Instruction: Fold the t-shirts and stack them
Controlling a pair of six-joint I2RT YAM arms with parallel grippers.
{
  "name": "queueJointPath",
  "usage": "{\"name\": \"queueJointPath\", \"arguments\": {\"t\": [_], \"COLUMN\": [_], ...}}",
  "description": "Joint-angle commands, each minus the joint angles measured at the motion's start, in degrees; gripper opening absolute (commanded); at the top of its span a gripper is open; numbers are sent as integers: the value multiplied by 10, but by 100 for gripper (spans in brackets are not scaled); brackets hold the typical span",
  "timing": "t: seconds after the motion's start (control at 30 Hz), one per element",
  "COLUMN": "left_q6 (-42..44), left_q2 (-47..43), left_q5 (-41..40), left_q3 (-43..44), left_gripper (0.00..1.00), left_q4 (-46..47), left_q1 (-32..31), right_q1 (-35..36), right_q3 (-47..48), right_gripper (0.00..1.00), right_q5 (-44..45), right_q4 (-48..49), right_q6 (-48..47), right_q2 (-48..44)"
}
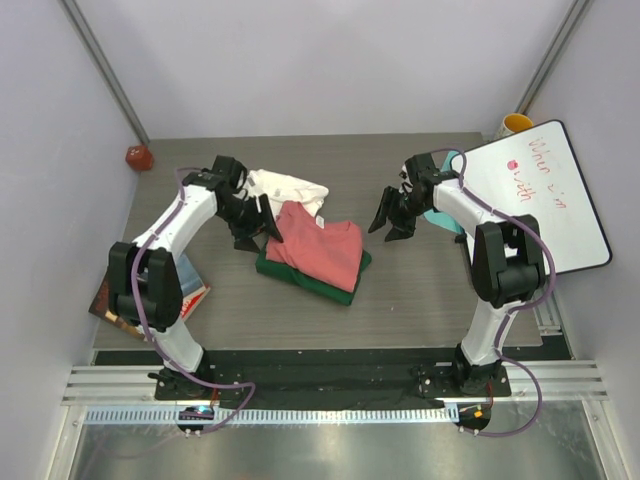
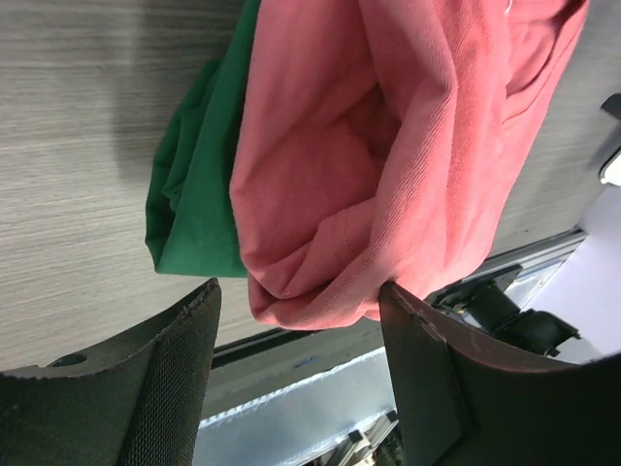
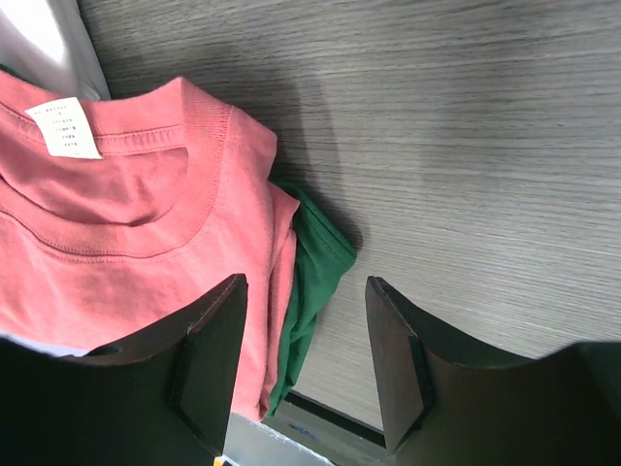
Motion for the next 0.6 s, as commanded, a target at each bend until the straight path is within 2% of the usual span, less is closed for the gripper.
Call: {"name": "queueJointPath", "arguments": {"t": [0.0,0.37,0.57], "left_q6": [19,21,54], "left_q2": [-4,85,131], "left_q5": [15,22,-28], "left_q3": [-5,-16,4], "left_gripper": [67,66,65], "left_q4": [10,43,-28], "left_q1": [-23,-58,-67], "right_q1": [2,2,5], "right_q3": [12,-13,-21], "right_gripper": [57,57,59], "right_q5": [-10,-17,-27], "right_q4": [7,14,-2], "right_q6": [-5,0,-3], "right_q2": [-5,-1,9]}}
